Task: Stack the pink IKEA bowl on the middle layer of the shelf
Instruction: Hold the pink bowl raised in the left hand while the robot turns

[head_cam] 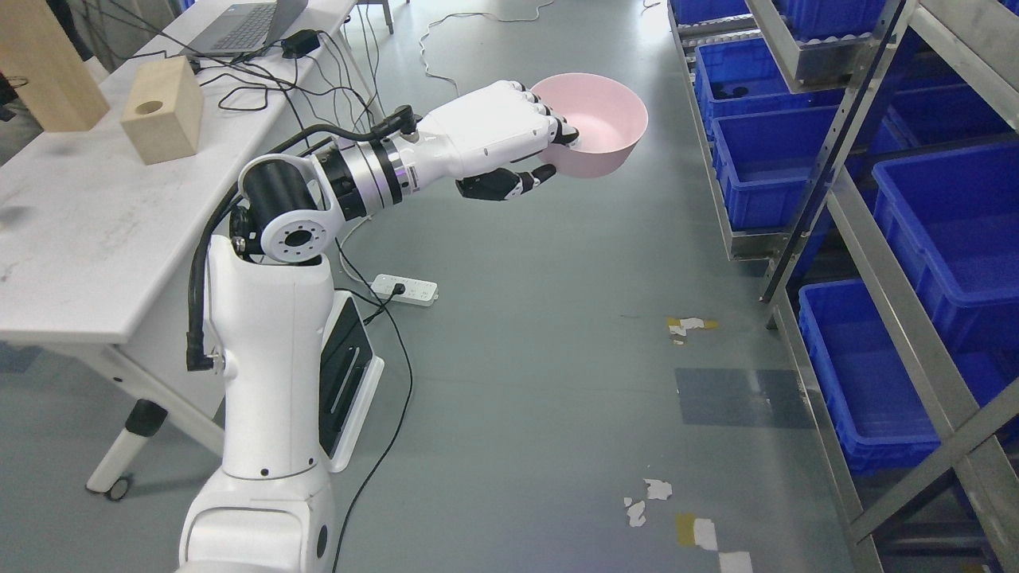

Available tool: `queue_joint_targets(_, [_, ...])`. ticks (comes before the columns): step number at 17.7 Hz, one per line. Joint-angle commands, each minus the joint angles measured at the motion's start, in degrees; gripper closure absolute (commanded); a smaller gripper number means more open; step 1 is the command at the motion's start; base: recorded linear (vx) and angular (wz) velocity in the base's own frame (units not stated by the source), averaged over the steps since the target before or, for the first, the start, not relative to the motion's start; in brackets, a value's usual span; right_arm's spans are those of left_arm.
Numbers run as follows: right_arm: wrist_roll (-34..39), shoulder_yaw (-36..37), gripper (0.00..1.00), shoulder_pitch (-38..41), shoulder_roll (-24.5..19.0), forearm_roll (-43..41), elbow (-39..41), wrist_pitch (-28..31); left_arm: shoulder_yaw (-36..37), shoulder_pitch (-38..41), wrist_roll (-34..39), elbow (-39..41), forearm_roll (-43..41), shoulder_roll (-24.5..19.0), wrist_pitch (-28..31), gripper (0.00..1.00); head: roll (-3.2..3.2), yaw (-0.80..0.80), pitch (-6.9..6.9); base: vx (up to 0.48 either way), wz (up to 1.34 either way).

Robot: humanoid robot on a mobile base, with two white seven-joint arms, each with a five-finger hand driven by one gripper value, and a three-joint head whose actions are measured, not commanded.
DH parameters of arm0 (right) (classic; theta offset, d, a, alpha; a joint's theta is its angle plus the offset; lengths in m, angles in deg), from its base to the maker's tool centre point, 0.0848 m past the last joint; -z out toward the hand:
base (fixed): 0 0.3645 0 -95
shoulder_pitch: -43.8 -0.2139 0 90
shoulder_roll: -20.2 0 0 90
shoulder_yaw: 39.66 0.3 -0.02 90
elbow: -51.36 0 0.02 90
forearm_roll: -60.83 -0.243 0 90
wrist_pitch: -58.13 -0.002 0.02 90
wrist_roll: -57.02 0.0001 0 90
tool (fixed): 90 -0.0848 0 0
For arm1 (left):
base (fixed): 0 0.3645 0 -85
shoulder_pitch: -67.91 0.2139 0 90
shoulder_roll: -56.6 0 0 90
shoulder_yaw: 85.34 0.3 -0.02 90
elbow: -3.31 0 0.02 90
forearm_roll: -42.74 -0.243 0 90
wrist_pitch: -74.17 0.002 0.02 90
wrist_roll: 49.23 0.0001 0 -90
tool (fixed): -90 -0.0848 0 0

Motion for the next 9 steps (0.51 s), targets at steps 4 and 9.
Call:
queue_joint_targets(4, [0.0,0.0,0.00,1.4,1.0,0.0,1.0,0.0,4.4,-4.3,0.1,-0.4,0.8,-1.0,1.7,0.99,0.00,0.00,0.00,0.239,-0.54])
queue_joint_targets(9, [0.0,0.0,0.00,1.4,1.0,0.0,1.0,0.0,5.2,-9.9,0.9,-0.4,2.7,-1.0,1.7,0.99,0.00,0.00,0.00,0.179,-1.16])
